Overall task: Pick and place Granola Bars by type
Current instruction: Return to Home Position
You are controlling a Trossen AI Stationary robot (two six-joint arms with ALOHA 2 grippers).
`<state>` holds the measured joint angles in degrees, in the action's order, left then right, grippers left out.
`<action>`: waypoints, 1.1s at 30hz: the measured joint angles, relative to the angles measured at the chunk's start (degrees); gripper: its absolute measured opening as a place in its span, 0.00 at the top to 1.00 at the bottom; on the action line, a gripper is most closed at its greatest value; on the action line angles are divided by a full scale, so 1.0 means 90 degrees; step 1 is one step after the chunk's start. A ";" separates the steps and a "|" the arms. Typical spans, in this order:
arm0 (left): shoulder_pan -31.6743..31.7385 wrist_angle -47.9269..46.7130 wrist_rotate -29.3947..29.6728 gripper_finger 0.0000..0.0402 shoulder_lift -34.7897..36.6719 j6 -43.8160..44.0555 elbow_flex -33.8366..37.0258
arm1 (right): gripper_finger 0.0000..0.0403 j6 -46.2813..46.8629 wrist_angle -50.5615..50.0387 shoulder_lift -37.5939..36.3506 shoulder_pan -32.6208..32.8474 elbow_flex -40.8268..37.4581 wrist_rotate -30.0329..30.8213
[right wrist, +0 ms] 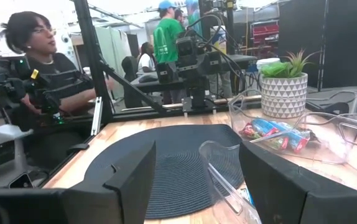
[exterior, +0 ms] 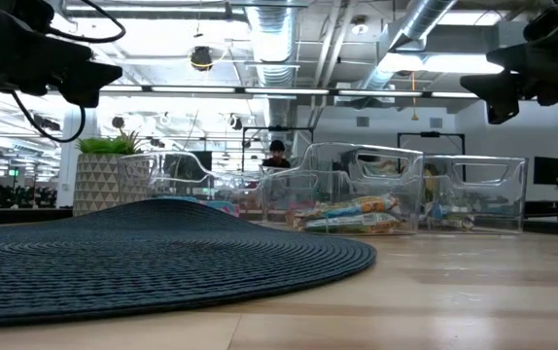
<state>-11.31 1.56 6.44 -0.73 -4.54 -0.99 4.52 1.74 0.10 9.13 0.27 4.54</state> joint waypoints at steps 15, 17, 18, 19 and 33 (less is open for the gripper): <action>0.0000 -0.0005 0.0000 0.37 -0.0002 -0.0034 0.0000 | 0.44 0.0000 0.0000 0.0000 -0.0002 0.0000 0.0000; 0.0000 -0.0005 0.0000 0.37 -0.0002 -0.0031 0.0000 | 0.44 0.0000 0.0000 0.0000 0.0000 0.0000 0.0000; 0.0000 -0.0005 0.0000 0.37 -0.0002 -0.0057 0.0000 | 0.44 0.0002 0.0000 0.0000 0.0000 0.0000 0.0000; 0.0000 -0.0005 0.0000 0.37 -0.0002 -0.0083 0.0000 | 0.44 0.0002 0.0000 0.0000 0.0000 0.0000 0.0000; 0.0000 -0.0005 0.0000 0.37 -0.0002 -0.0062 0.0000 | 0.44 0.0002 0.0000 0.0000 -0.0002 -0.0002 0.0000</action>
<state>-11.31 1.52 6.44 -0.75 -5.09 -0.99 4.53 1.74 0.10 9.11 0.25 4.54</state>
